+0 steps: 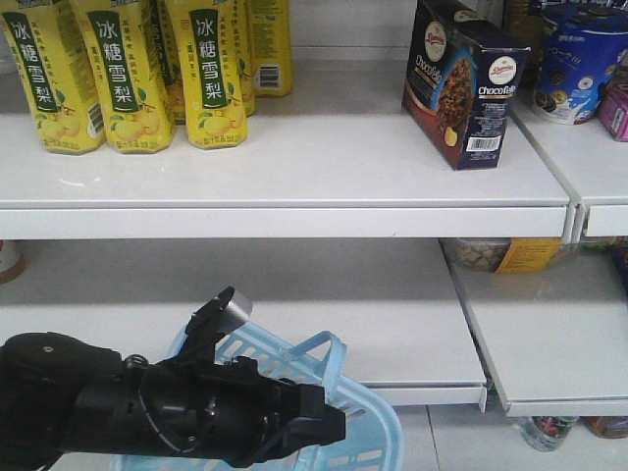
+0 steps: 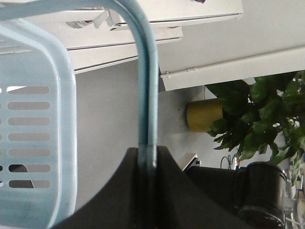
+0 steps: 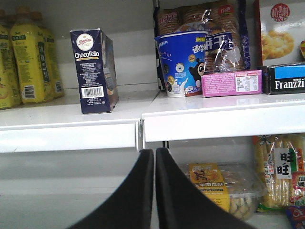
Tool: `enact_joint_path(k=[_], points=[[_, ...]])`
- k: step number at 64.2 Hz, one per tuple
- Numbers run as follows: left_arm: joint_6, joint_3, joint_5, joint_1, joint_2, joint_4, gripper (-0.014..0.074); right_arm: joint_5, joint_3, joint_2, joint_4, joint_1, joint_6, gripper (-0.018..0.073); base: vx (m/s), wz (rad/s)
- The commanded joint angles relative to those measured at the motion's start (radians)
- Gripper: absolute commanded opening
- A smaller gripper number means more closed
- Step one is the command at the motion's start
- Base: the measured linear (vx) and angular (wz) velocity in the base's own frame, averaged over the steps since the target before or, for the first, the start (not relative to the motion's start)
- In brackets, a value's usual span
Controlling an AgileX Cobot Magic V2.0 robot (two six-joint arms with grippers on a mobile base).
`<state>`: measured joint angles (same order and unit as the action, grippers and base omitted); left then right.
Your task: Left arm holds basket, right arm returns cookies
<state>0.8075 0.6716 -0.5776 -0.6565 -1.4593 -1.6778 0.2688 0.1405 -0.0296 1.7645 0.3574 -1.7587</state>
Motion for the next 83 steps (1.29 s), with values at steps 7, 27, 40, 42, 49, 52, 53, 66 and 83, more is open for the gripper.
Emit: enact_joint_path(k=[7,27,40,42,49,52,53,66,83], points=[[0.041,-0.005,-0.032,-0.001,0.168,0.040,-0.0006,-0.019,0.026,-0.012,0.008,-0.007,-0.006,-0.0008,0.00,0.00],[-0.059,-0.215,0.099,-0.001,0.511,0.299,-0.0006,-0.019,0.026,-0.012,0.008,-0.007,-0.006,-0.0008,0.00,0.00],[-0.353,-0.324,0.277,-0.001,0.734,0.670,-0.0006,-0.019,0.026,-0.012,0.008,-0.007,-0.006,-0.0008,0.00,0.00],[-0.415,-0.346,0.306,-0.001,0.769,0.739,-0.0006,-0.019,0.026,-0.012,0.008,-0.007,-0.006,-0.0008,0.00,0.00],[-0.601,-0.425,0.373,0.000,0.884,0.982,-0.0006,-0.019,0.026,-0.012,0.008,-0.007,-0.006,-0.0008,0.00,0.00],[-0.652,-0.451,0.395,0.000,0.927,1.069,-0.0006,-0.019,0.026,-0.012,0.008,-0.007,-0.006,-0.0008,0.00,0.00],[-0.669,-0.459,0.405,0.000,0.947,1.098,-0.0006,-0.019,0.026,-0.012,0.008,-0.007,-0.006,-0.0008,0.00,0.00],[-0.896,-0.554,0.457,0.007,1.100,1.489,-0.0006,-0.019,0.026,-0.012,0.008,-0.007,-0.006,-0.0008,0.00,0.00],[-0.980,-0.673,0.481,0.191,1.250,1.642,-0.0006,-0.019,0.026,-0.012,0.008,-0.007,-0.006,-0.0008,0.00,0.00]])
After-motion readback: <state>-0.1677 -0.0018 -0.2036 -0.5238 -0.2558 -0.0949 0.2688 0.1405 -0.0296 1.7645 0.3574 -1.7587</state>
